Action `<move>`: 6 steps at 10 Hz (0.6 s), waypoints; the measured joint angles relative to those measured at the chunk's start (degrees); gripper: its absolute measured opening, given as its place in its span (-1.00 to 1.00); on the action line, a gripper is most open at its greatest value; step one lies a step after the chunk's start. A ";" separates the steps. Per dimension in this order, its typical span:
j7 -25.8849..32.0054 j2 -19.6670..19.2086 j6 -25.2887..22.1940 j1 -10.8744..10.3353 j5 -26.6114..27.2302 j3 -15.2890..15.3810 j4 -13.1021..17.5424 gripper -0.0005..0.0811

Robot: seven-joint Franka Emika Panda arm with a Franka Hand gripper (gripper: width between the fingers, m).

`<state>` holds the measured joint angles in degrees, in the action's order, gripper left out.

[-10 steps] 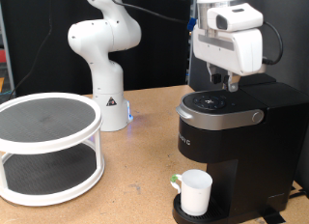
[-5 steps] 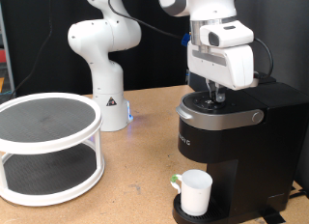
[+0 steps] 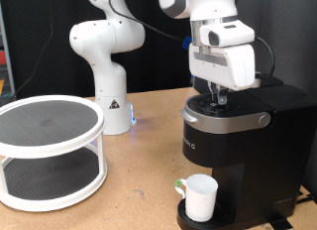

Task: Make a cup of coffee with the keurig machine

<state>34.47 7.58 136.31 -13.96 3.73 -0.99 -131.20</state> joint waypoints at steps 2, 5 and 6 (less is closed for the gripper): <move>-0.10 0.54 0.70 0.40 -0.45 0.00 -0.78 -0.97; -2.82 0.69 0.23 0.56 -2.94 0.17 -0.95 -0.97; -4.30 0.53 -1.41 0.56 -3.78 0.30 -0.43 -0.97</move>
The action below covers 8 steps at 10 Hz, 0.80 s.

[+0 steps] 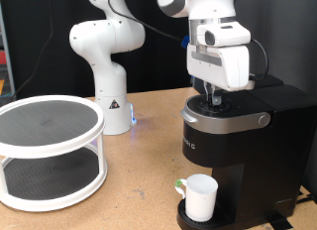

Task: Make a cup of coffee with the keurig machine

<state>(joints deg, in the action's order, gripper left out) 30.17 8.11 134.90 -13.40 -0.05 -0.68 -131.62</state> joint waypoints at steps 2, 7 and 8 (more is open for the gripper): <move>-1.79 -1.62 -5.38 -0.02 -0.45 0.08 2.98 -0.97; -2.89 -6.01 -15.64 0.26 2.88 -0.55 9.98 -0.97; -2.53 -6.83 -17.70 0.39 3.91 -0.79 11.31 -0.97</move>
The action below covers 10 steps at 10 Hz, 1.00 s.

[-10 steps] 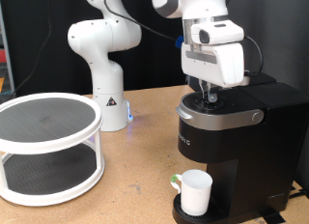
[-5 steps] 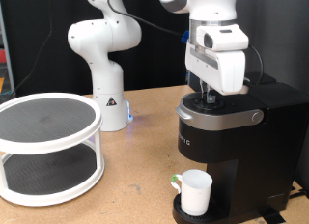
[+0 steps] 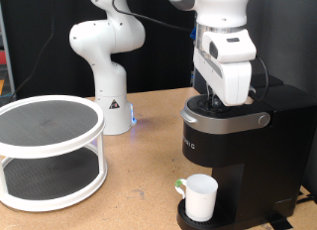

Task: Make a cup of coffee with the keurig machine

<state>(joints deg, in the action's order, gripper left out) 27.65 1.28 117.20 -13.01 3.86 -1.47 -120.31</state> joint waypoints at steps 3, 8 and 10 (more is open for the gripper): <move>0.11 -2.59 -6.05 0.32 0.87 -0.14 4.07 -0.97; 0.26 -4.43 -10.05 0.48 1.09 -0.18 6.89 -0.97; 0.64 -4.73 -11.71 0.49 0.61 -0.18 7.48 -0.97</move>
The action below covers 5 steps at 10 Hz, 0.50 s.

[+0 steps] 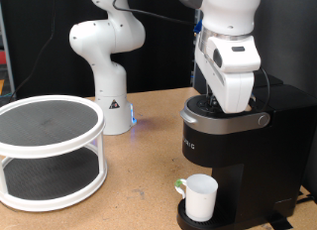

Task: Make a cup of coffee with the keurig machine

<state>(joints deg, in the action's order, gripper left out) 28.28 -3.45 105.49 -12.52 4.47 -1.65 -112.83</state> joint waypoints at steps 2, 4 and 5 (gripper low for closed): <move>0.07 0.00 -1.04 0.00 -0.67 0.00 0.14 -0.97; 0.07 0.00 -0.90 0.00 -0.72 0.00 0.12 -0.97; 0.07 0.18 0.29 0.00 -0.67 0.00 -0.25 -0.97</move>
<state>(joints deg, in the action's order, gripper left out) 28.35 -3.27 105.78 -12.52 3.80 -1.65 -113.07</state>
